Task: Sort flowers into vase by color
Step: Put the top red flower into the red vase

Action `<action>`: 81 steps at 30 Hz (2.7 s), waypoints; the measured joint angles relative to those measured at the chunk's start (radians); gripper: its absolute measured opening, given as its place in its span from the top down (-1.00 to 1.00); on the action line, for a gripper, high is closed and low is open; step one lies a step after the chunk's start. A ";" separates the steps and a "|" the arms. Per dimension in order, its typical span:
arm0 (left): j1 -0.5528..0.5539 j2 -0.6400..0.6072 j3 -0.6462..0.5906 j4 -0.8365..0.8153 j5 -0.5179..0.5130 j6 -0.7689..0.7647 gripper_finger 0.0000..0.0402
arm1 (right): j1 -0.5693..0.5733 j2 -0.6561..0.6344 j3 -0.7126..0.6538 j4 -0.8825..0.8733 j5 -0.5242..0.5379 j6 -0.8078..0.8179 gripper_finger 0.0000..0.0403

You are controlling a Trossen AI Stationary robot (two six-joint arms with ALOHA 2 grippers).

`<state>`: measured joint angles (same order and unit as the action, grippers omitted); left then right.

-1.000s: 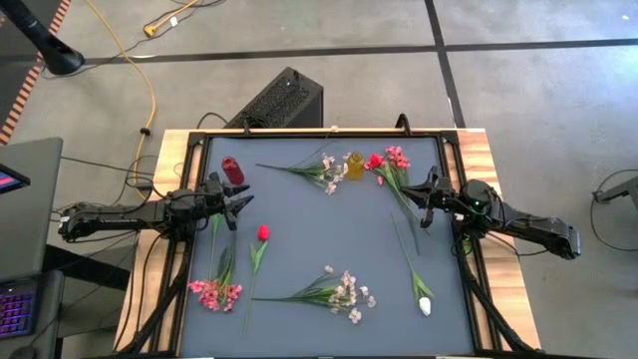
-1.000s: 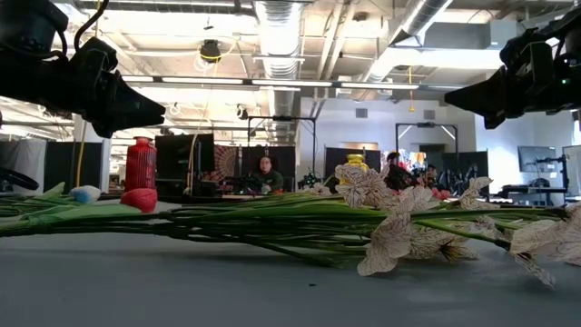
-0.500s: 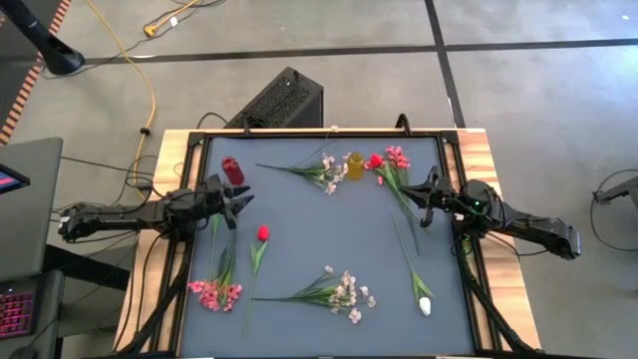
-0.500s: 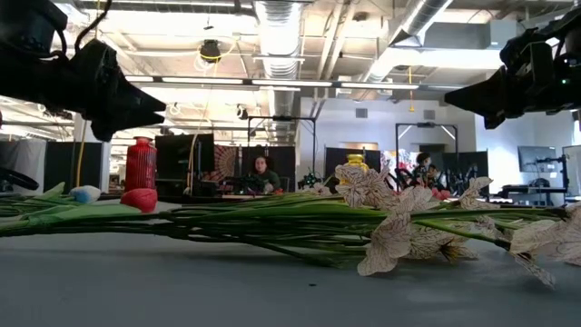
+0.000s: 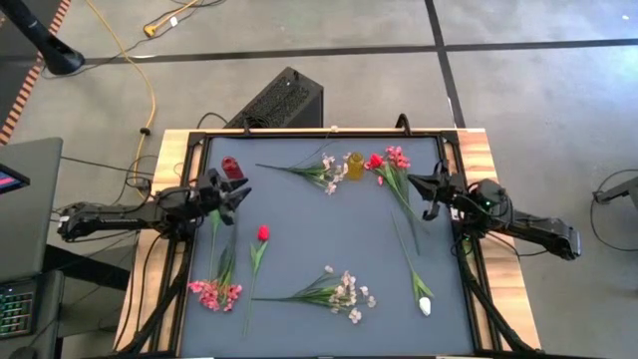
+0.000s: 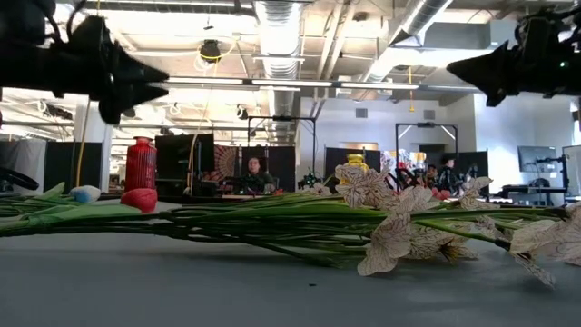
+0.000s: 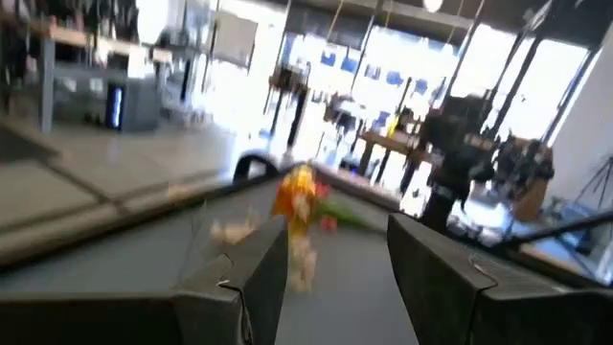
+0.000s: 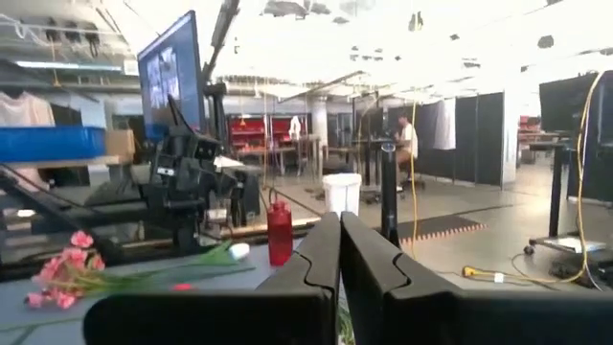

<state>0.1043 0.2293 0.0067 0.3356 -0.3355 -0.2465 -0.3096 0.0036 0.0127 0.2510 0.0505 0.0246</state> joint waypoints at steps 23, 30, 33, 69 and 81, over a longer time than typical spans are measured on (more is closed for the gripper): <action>0.128 0.657 0.389 0.129 0.180 0.445 0.16 | 0.000 0.621 0.592 -0.906 0.049 0.290 0.64; 0.177 0.753 0.403 0.122 0.282 0.444 0.16 | -0.001 0.842 0.682 -1.174 0.029 0.511 0.64; 0.180 0.755 0.403 0.114 0.330 0.440 0.16 | -0.001 0.918 0.684 -1.188 0.013 0.547 0.61; 0.180 0.746 0.404 0.063 0.383 0.390 0.16 | -0.020 1.195 0.580 -1.132 0.030 0.471 0.13; 0.180 0.746 0.404 0.062 0.382 0.389 0.16 | 0.016 1.195 0.493 -1.035 0.016 0.537 0.24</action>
<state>0.2840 0.9749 0.4103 0.3978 0.0467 0.1421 -0.2932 1.1988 0.5059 -0.7844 0.0666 0.5612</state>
